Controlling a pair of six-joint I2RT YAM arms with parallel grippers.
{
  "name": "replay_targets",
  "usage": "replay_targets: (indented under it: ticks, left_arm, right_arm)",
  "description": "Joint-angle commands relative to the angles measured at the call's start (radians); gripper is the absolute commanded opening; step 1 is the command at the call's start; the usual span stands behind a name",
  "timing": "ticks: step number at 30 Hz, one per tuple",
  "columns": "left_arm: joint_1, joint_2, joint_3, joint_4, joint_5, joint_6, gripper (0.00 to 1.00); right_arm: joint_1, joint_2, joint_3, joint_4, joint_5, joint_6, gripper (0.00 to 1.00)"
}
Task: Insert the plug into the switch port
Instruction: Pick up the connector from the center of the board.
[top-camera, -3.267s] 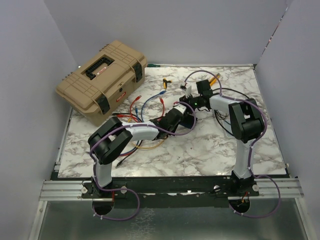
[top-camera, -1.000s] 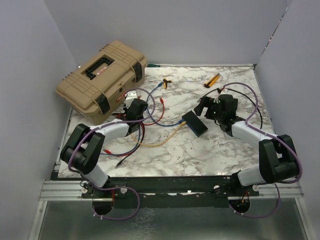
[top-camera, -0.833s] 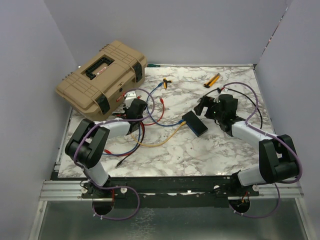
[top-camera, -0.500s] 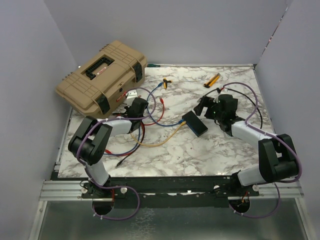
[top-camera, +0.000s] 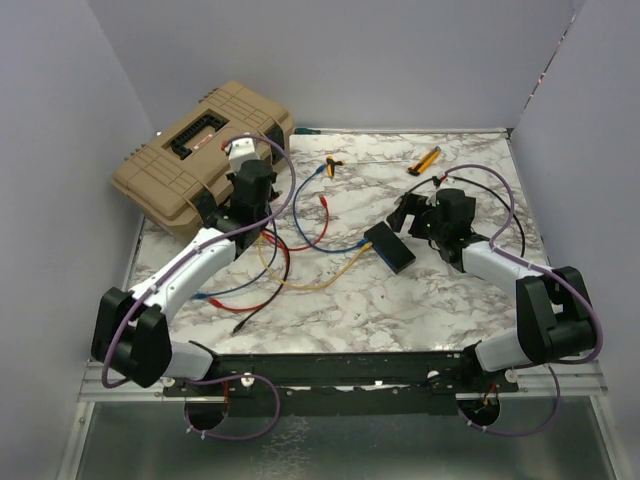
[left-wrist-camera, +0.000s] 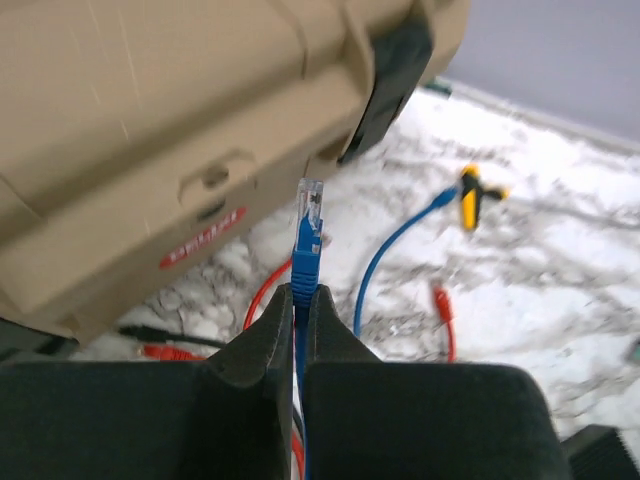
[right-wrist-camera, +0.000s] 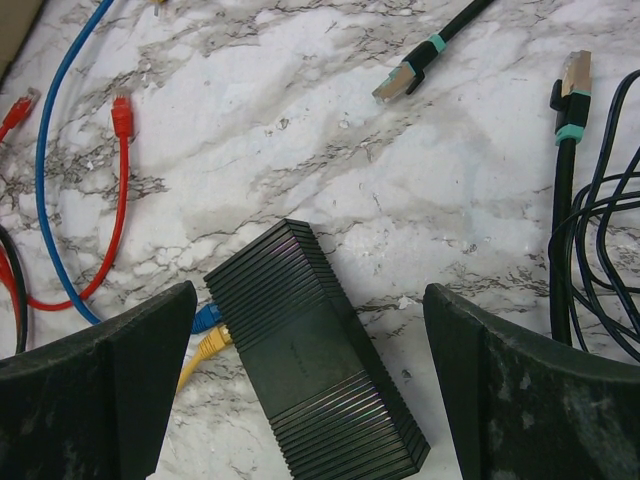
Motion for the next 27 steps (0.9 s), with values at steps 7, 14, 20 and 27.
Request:
replay_targets:
  ticks: [7,14,20,27]
  left_arm:
    - [0.006,-0.102,0.394,-0.123,-0.091,0.270,0.00]
    - [0.006,-0.095,0.619,-0.128,-0.009,0.300,0.00]
    - [0.006,-0.079,0.674,-0.130,0.184,0.293,0.00]
    - [0.006,-0.022,0.489,-0.197,0.508,0.346,0.00]
  right_arm:
    - [0.002,0.003,0.003,0.010,-0.026,-0.012,0.98]
    - [0.002,0.012,0.010,0.004,-0.038,-0.011,0.97]
    - [0.003,0.004,0.009,0.002,-0.042,-0.015,0.97]
    - [0.002,0.004,0.006,0.020,-0.101,-0.023,0.96]
